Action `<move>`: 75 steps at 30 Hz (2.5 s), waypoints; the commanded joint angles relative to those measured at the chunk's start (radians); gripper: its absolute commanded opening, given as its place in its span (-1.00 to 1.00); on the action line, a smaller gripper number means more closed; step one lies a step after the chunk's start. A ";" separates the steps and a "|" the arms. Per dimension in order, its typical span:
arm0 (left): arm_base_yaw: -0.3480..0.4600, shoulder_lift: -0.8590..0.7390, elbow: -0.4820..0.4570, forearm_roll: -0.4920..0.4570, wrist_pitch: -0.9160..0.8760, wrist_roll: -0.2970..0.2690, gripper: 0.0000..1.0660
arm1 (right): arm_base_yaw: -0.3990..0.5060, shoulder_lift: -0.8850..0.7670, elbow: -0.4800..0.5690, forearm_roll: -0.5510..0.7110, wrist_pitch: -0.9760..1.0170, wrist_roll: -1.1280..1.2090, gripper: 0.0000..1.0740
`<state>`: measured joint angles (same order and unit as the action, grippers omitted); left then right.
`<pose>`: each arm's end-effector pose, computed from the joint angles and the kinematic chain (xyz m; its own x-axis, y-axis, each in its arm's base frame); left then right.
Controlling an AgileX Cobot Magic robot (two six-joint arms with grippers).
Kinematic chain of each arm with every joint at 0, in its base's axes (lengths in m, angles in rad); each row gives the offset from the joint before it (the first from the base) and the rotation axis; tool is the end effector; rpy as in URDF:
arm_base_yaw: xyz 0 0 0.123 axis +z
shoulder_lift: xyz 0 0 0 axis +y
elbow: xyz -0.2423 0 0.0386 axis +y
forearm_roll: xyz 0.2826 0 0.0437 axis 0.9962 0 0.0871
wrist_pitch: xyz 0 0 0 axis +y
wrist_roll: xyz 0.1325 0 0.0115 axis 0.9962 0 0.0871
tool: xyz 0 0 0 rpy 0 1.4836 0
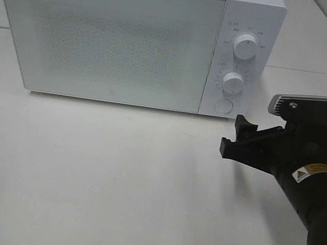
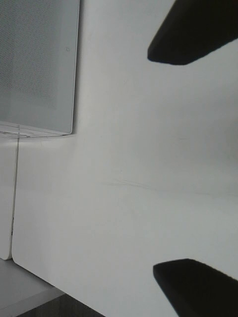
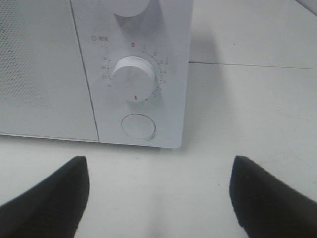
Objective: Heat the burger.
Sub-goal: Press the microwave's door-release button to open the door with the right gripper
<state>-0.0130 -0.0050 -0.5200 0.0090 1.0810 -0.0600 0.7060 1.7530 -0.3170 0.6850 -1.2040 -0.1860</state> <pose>0.0988 -0.0002 0.2797 -0.4514 -0.0499 -0.8909 -0.0193 0.9987 -0.0461 0.2545 0.1137 0.0547 -0.1875 -0.0550 -0.9807 -0.0687 0.9967 -0.0428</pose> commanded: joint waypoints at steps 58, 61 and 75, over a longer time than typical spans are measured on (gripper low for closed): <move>0.004 -0.016 0.002 -0.009 -0.013 -0.001 0.90 | -0.028 0.093 -0.153 0.047 0.103 1.529 -1.00; 0.004 -0.016 0.002 -0.009 -0.013 -0.001 0.90 | -0.038 0.126 -0.187 0.048 0.106 1.542 -1.00; 0.004 -0.016 0.002 -0.009 -0.013 -0.001 0.90 | -0.052 0.264 -0.344 0.048 0.164 1.549 -1.00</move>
<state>-0.0130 -0.0050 -0.5200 0.0090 1.0810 -0.0600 0.6600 2.0160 -0.6520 0.7370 -1.0480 1.3630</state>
